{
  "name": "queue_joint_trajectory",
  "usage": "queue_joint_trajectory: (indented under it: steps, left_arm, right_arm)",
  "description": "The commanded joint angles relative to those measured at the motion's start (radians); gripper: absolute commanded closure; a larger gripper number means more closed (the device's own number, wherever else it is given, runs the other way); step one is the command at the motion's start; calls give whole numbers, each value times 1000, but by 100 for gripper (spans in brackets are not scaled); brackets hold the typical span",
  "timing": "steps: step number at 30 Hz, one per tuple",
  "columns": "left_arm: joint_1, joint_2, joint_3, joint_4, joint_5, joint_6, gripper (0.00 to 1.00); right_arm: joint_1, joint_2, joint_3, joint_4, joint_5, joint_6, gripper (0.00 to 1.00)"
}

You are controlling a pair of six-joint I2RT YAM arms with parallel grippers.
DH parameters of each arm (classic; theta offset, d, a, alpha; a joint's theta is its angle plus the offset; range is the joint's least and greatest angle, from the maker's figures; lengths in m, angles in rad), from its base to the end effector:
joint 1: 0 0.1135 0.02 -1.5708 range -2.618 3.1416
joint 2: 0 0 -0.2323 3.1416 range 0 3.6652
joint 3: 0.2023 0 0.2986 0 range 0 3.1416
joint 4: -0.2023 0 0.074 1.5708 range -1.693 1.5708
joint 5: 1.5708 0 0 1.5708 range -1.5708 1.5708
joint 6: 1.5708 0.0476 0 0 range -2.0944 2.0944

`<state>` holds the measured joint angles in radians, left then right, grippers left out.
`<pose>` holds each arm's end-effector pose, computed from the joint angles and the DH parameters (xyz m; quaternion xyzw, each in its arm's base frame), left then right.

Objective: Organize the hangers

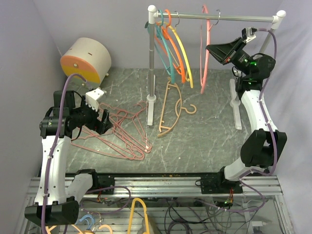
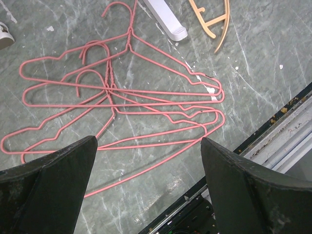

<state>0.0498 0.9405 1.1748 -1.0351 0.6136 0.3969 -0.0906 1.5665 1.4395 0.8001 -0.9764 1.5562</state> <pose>0.2334 -0.0158 0.3464 0.2643 0.8507 -0.1937 0.4111 0.3974 0.0035 0.4310 -0.0061 0.5704 0.6836 0.4553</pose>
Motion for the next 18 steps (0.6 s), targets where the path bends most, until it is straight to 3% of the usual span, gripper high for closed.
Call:
queue_joint_trajectory:
  steps: [1, 5, 18]
  left_arm:
    - [11, -8, -6, 27, 7, -6, 1]
    - [15, -11, -6, 25, 9, -3, 1]
    - [35, -16, -6, 28, 6, -6, 1]
  right_arm:
    - [16, 39, 51, 1, 23, -23, 100]
    - [40, 95, 96, 14, 27, -3, 100]
    - [146, 296, 374, -162, 23, -62, 100]
